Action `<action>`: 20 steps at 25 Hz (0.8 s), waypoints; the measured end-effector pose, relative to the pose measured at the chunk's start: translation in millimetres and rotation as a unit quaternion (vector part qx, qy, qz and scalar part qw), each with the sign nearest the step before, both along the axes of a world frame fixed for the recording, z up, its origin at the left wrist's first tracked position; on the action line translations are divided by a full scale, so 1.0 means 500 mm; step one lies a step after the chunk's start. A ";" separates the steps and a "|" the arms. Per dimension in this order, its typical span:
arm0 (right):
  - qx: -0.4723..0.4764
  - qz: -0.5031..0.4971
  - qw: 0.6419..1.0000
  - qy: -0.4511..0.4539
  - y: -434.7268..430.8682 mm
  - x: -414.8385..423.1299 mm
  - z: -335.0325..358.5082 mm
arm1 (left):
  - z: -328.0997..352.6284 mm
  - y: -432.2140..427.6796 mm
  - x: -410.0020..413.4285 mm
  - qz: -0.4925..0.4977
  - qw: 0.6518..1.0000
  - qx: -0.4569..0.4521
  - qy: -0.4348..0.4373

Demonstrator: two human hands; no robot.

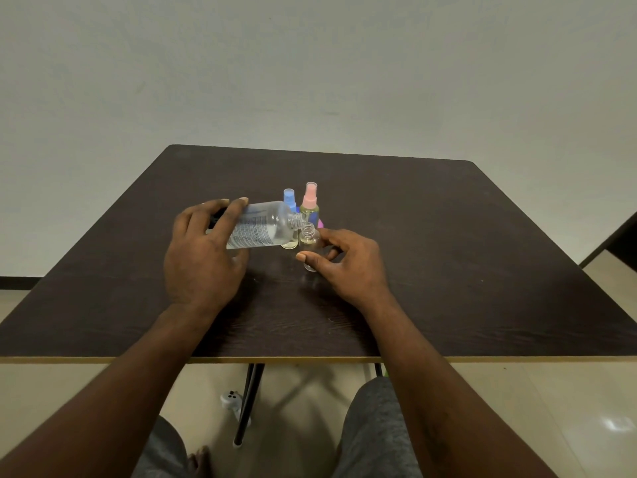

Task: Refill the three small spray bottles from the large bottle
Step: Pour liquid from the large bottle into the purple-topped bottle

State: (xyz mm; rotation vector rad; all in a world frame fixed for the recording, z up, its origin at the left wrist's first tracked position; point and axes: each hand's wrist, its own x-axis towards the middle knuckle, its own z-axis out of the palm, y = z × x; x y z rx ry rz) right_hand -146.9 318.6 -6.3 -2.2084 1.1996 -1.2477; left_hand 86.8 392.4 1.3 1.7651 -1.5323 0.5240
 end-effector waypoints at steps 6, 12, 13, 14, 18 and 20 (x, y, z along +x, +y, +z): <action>0.003 0.002 1.000 0.006 -0.003 -0.001 -0.001 | 0.009 -0.002 0.004 0.001 1.000 -0.008 -0.027; -0.002 0.000 1.000 0.005 -0.002 -0.001 -0.002 | 0.021 -0.003 0.013 -0.007 0.999 -0.009 -0.045; -0.003 0.000 1.000 0.005 -0.002 -0.002 -0.002 | 0.021 -0.004 0.013 -0.007 0.999 -0.008 -0.048; -0.004 0.001 1.000 0.005 -0.002 -0.002 -0.002 | 0.022 -0.006 0.014 -0.008 0.999 -0.008 -0.050; 0.001 0.003 1.000 0.006 -0.004 -0.001 -0.002 | 0.026 -0.012 0.020 -0.012 0.997 -0.010 -0.069; 0.004 0.002 1.000 0.007 -0.005 -0.002 -0.002 | 0.028 -0.015 0.023 -0.013 0.997 -0.012 -0.076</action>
